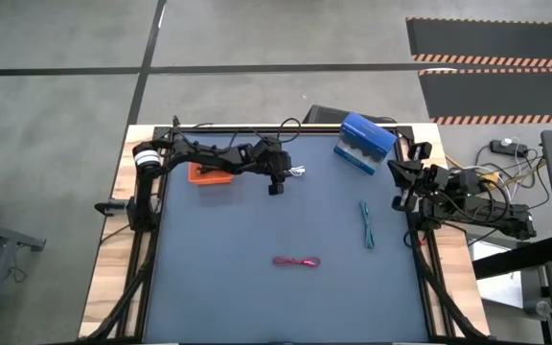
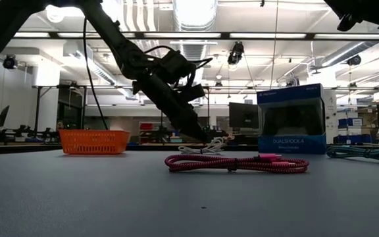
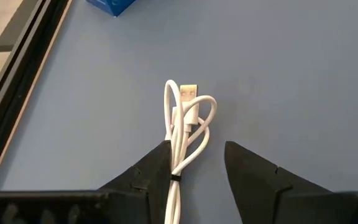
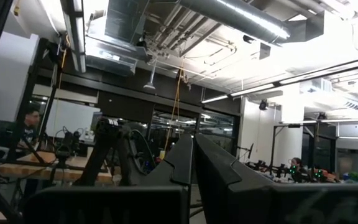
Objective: Pick and place USB-C Cables
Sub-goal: Put the white charger cable into the orange basket
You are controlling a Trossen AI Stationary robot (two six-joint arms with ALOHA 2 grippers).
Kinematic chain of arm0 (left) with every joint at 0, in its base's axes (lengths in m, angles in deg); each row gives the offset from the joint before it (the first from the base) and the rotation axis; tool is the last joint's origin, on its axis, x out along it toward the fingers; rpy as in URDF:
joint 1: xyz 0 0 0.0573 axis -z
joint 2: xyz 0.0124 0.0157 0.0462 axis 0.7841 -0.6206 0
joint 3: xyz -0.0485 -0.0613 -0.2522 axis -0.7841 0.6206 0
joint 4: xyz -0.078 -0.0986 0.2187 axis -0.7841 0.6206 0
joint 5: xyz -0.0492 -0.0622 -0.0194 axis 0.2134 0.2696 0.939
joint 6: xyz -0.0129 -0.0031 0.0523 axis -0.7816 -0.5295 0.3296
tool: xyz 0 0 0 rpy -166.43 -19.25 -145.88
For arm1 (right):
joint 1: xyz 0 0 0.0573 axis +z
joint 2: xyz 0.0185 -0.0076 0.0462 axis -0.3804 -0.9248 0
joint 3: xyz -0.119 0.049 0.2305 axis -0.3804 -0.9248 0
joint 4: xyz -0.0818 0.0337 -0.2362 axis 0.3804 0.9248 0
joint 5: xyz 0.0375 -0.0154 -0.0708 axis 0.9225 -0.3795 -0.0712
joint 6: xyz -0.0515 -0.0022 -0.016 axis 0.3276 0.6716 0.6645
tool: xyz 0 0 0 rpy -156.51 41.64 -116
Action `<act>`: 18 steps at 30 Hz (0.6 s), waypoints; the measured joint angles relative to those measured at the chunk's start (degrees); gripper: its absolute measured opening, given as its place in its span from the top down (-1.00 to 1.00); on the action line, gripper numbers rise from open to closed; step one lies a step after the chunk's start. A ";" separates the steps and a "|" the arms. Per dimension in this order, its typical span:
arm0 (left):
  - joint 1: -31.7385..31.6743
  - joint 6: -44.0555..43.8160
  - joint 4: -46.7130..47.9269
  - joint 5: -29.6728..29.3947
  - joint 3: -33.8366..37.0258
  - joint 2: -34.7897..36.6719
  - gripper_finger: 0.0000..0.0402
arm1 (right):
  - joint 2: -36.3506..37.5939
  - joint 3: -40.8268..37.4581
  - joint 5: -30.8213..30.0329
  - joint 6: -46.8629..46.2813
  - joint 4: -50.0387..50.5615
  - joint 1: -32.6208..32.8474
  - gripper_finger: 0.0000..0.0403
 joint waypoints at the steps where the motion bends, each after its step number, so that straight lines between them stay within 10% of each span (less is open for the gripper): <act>1: 0.00 -0.21 -0.01 -0.02 0.02 0.00 0.28 | 0.00 0.00 0.00 -0.02 0.00 0.00 0.96; 18: -0.11 -2.94 -0.84 -3.13 0.26 -2.09 0.16 | -0.04 0.00 0.09 -0.52 0.19 0.00 0.96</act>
